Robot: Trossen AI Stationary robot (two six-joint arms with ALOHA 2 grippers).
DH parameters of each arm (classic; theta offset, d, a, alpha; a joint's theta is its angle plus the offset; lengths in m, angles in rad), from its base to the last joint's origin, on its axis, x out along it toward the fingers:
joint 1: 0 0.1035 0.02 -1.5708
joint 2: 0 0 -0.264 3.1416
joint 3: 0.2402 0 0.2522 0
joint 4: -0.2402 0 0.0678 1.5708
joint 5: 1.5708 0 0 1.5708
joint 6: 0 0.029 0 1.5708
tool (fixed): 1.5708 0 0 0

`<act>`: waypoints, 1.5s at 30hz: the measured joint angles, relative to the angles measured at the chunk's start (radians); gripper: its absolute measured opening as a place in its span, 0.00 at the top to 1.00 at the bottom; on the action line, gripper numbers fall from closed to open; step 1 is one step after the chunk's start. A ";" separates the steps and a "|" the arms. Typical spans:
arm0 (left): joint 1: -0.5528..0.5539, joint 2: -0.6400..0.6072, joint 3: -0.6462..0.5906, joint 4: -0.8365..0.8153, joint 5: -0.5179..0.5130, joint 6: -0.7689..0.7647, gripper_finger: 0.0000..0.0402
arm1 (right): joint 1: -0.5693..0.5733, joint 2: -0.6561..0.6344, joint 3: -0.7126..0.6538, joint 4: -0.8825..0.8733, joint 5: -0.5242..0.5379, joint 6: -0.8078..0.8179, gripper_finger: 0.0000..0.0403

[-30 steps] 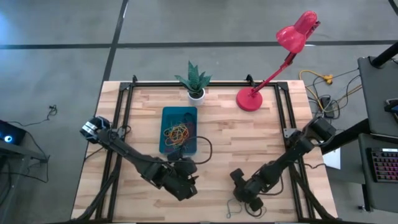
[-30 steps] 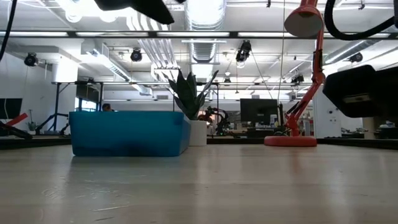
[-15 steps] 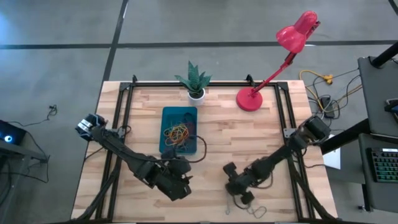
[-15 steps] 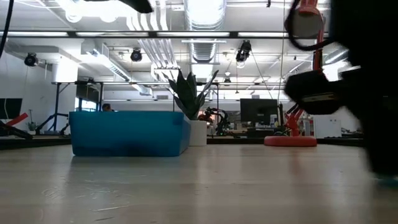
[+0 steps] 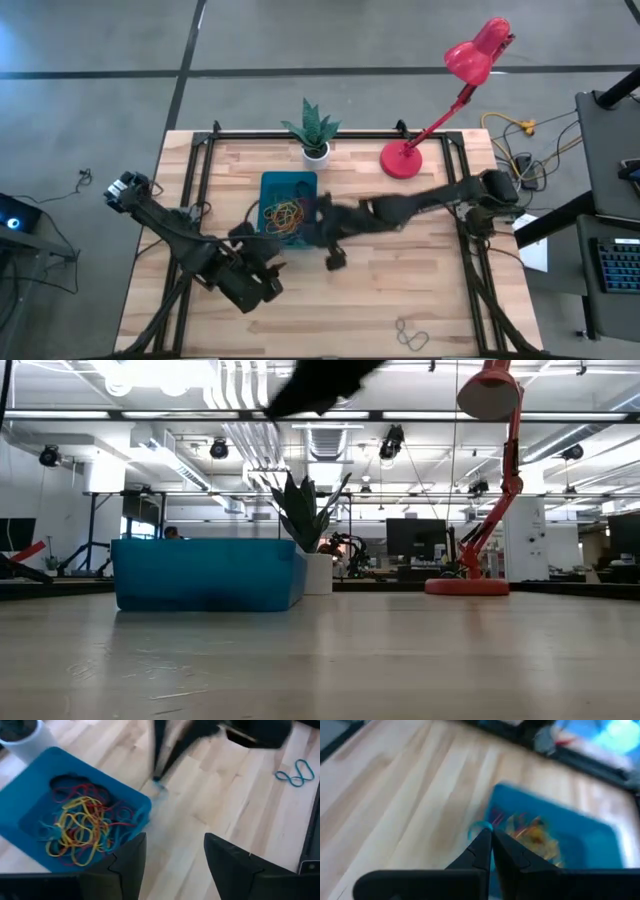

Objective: Pick and place rubber bands into bin
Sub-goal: Put the blue rubber band into the blue bin

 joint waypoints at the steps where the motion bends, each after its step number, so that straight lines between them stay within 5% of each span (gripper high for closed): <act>1: -0.001 -0.011 0.000 -0.012 -0.007 0.000 0.54 | -0.024 0.013 0.037 0.000 -0.012 -0.004 0.98; 7: -0.007 -0.069 0.000 -0.107 -0.061 0.001 0.54 | -0.155 0.153 0.190 -0.018 -0.012 0.007 0.94; 14: -0.007 -0.099 -0.004 -0.162 -0.076 0.001 0.54 | -0.194 0.342 0.326 -0.320 0.011 0.105 0.69; 18: -0.007 -0.094 -0.023 -0.161 -0.077 -0.019 0.54 | -0.173 0.337 0.281 -0.425 -0.102 0.072 0.57; 23: -0.007 -0.093 -0.070 -0.134 -0.078 -0.052 0.54 | -0.089 0.183 0.103 -0.443 -0.185 0.112 0.48; 30: -0.005 -0.093 -0.085 -0.088 -0.110 -0.076 0.54 | -0.003 -0.168 -0.166 -0.294 -0.021 0.230 0.46; 35: -0.003 -0.093 -0.113 0.081 -0.129 -0.039 0.54 | 0.081 -0.451 -0.392 -0.430 -0.021 0.293 0.46; 40: 0.002 -0.042 -0.134 0.246 -0.138 0.064 0.54 | 0.337 -0.660 -0.638 -0.440 -0.064 0.424 0.46; 45: 0.003 0.059 -0.125 0.356 -0.104 0.214 0.54 | 0.636 -0.674 -0.774 -0.208 -0.044 0.371 0.46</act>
